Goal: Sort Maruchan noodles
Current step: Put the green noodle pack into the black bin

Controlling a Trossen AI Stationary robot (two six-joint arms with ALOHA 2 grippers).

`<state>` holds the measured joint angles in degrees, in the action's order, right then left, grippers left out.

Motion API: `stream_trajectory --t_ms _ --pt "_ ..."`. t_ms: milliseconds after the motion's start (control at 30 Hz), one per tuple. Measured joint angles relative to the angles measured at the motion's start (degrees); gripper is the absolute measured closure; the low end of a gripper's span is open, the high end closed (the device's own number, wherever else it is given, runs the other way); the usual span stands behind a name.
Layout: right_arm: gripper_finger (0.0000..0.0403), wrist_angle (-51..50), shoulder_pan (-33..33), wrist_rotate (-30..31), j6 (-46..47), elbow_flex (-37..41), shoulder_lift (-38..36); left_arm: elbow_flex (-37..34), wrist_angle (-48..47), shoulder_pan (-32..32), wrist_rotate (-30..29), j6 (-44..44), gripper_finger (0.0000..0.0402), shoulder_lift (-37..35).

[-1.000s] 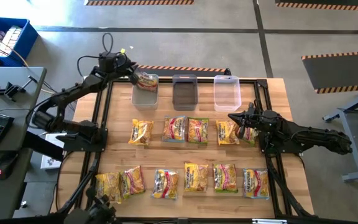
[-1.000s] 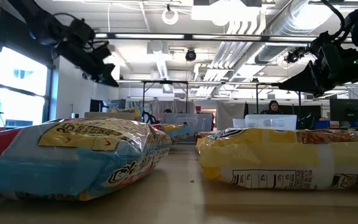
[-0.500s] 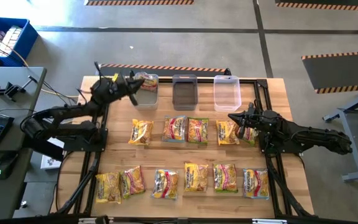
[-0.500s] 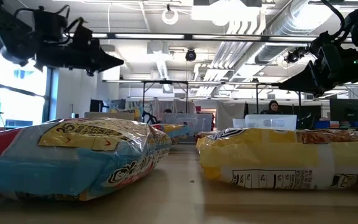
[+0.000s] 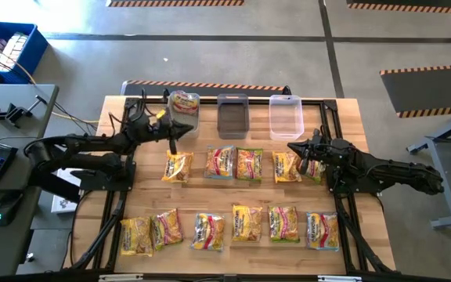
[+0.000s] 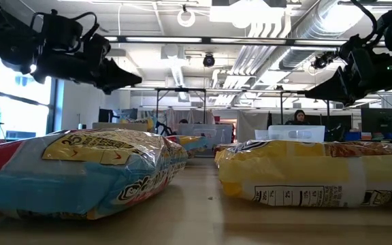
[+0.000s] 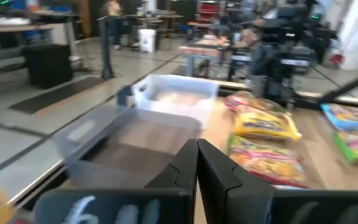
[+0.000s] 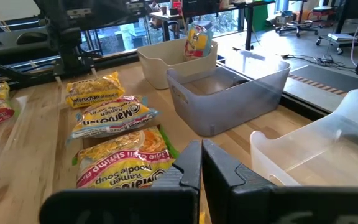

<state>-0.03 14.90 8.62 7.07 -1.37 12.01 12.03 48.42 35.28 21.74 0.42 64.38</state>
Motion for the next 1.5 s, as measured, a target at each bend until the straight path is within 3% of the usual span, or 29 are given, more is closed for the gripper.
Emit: stream_trajectory --t_ms 400,800,967,1100,1267,1500 --pt "0.0403 1.16 0.12 0.22 -0.01 0.06 0.02 0.0 1.53 -6.73 0.24 1.31 0.0401 0.0" --pt "0.0403 20.28 0.12 -0.84 -5.76 0.04 0.0 0.0 1.95 -7.64 2.6 1.31 0.0401 1.95" --pt "0.0403 27.37 0.23 -0.8 -1.37 -0.14 0.04 0.0 3.36 -7.64 2.62 1.16 0.0401 4.43" --pt "0.0398 26.96 0.09 -2.28 4.61 -1.55 2.91 -0.02 7.98 -7.64 2.64 0.25 0.0401 7.04" --pt "0.0348 25.41 -1.12 0.41 9.4 -4.11 12.29 0.0 12.89 -7.62 2.8 -0.12 0.0401 10.02" --pt "0.0233 21.85 -4.48 0.4 23.39 -9.01 29.07 -0.02 14.54 -7.62 2.78 -0.35 0.0401 12.66"
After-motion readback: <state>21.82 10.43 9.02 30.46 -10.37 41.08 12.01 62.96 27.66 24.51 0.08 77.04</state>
